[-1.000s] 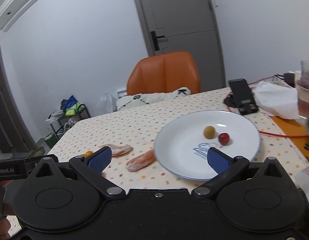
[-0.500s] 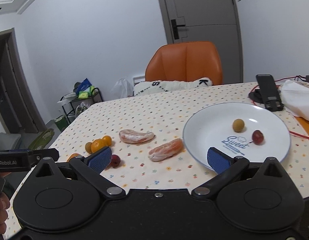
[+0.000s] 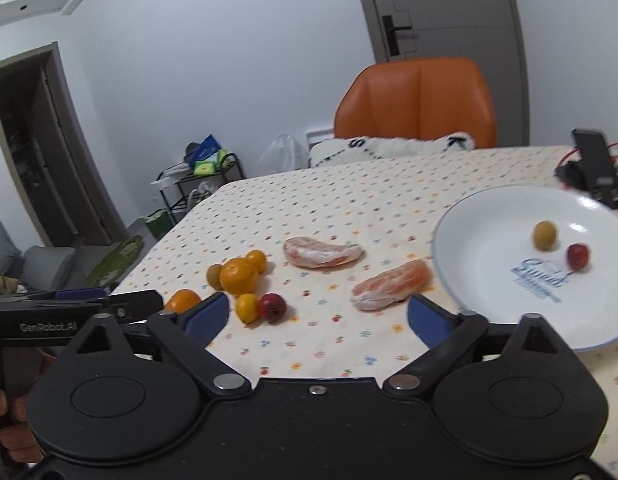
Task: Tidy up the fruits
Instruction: 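Close left tool on large orange while right tool closes on red plum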
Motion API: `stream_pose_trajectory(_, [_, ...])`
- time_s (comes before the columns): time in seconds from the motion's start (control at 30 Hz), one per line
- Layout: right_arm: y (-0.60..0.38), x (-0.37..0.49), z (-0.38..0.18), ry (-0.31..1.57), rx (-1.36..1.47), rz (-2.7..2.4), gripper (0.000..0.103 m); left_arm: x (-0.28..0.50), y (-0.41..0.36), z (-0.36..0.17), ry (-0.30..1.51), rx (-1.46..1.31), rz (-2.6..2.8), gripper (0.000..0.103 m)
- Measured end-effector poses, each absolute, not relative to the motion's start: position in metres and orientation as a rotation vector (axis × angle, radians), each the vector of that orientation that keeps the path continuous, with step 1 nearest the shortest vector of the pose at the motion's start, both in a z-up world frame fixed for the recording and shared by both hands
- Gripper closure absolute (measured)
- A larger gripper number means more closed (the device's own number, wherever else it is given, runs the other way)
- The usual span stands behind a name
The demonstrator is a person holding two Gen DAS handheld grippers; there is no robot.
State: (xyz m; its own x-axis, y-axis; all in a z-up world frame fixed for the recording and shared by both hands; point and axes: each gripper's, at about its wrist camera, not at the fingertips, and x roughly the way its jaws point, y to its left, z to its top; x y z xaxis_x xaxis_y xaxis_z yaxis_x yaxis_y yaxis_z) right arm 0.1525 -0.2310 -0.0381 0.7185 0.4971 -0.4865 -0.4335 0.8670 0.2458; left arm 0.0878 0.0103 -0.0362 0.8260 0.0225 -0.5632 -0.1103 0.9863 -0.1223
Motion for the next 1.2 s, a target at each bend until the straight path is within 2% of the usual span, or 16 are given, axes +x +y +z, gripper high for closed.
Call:
stream_pose_trajectory(0.17, [-0.22, 0.163, -0.044, 0.598, 0.121, 0.553, 0.027, 0.097, 0.013, -0.042, 0.603, -0.154, 0.064, 0.011])
stream_pose_trajectory(0.37, [-0.209, 0.178, -0.052, 0.638, 0.127, 0.587, 0.041, 0.11, 0.016, -0.053, 0.635, -0.171, 0.056, 0.032])
stream_pose_trajectory(0.47, [-0.204, 0.184, -0.056, 0.656, 0.132, 0.602, 0.045, 0.116, 0.017, -0.058, 0.652, -0.177, 0.051, 0.038])
stream_pose_trajectory(0.67, [-0.191, 0.195, -0.06, 0.674, 0.125, 0.621, 0.047, 0.126, 0.022, -0.066, 0.676, -0.196, 0.046, 0.046])
stream_pose_trajectory(0.77, [-0.186, 0.201, -0.062, 0.681, 0.123, 0.625, 0.049, 0.131, 0.024, -0.071, 0.692, -0.208, 0.043, 0.054])
stream_pose_trajectory(0.83, [-0.184, 0.205, -0.064, 0.689, 0.124, 0.627, 0.052, 0.133, 0.026, -0.073, 0.7, -0.221, 0.035, 0.063])
stream_pose_trajectory(1.0, [-0.181, 0.211, -0.069, 0.702, 0.126, 0.639, 0.057, 0.136, 0.026, -0.072, 0.704, -0.226, 0.034, 0.064])
stream_pose_trajectory(1.17, [-0.183, 0.213, -0.072, 0.709, 0.141, 0.665, 0.082, 0.136, 0.027, -0.071, 0.702, -0.231, 0.041, 0.064])
stream_pose_trajectory(1.2, [-0.183, 0.213, -0.072, 0.71, 0.137, 0.666, 0.082, 0.135, 0.027, -0.07, 0.699, -0.23, 0.042, 0.064])
